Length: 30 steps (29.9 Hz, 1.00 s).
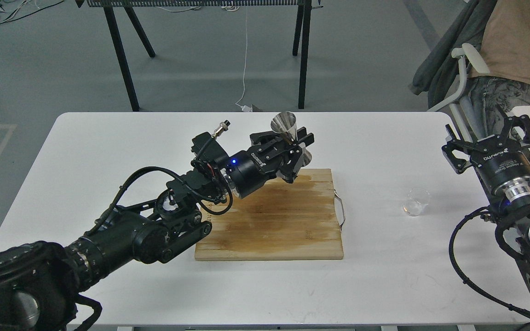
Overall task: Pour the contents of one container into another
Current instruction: 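Lift the jigger with the left gripper and carry it over the cutting board, then hold the jigger above the board with the left gripper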
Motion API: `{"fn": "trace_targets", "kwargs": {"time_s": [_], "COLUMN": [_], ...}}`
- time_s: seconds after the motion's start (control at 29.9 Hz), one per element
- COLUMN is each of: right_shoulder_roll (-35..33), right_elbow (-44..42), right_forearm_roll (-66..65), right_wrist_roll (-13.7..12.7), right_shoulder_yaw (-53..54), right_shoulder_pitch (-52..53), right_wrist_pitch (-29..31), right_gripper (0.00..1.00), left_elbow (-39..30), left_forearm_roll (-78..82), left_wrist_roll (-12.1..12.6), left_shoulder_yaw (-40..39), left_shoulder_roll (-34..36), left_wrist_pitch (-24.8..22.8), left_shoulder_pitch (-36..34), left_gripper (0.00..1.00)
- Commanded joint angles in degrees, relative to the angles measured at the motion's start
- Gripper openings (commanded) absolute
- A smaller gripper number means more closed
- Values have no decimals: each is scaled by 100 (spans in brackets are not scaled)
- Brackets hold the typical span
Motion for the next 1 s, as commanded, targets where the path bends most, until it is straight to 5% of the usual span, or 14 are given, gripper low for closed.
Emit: {"fn": "trace_targets", "kwargs": {"time_s": [0.0, 0.3, 0.97], "right_shoulder_roll": [-35, -35, -26], "right_elbow": [5, 5, -3], "right_forearm_roll": [0, 9, 0], "right_wrist_roll": [0, 0, 0], "right_shoulder_yaw": [0, 0, 0], "right_shoulder_pitch": [0, -18, -27], "right_wrist_pitch": [0, 0, 0], "right_gripper": [99, 99, 99], "left_elbow": [200, 1158, 1326], "left_forearm_roll": [41, 41, 50], "left_wrist_roll": [2, 2, 2], "left_shoulder_yaw": [266, 758, 856], "left_shoulder_roll": [-51, -51, -51], "left_wrist_pitch": [1, 1, 1], "left_shoulder_pitch": [83, 153, 390], "left_gripper": [7, 7, 8]}}
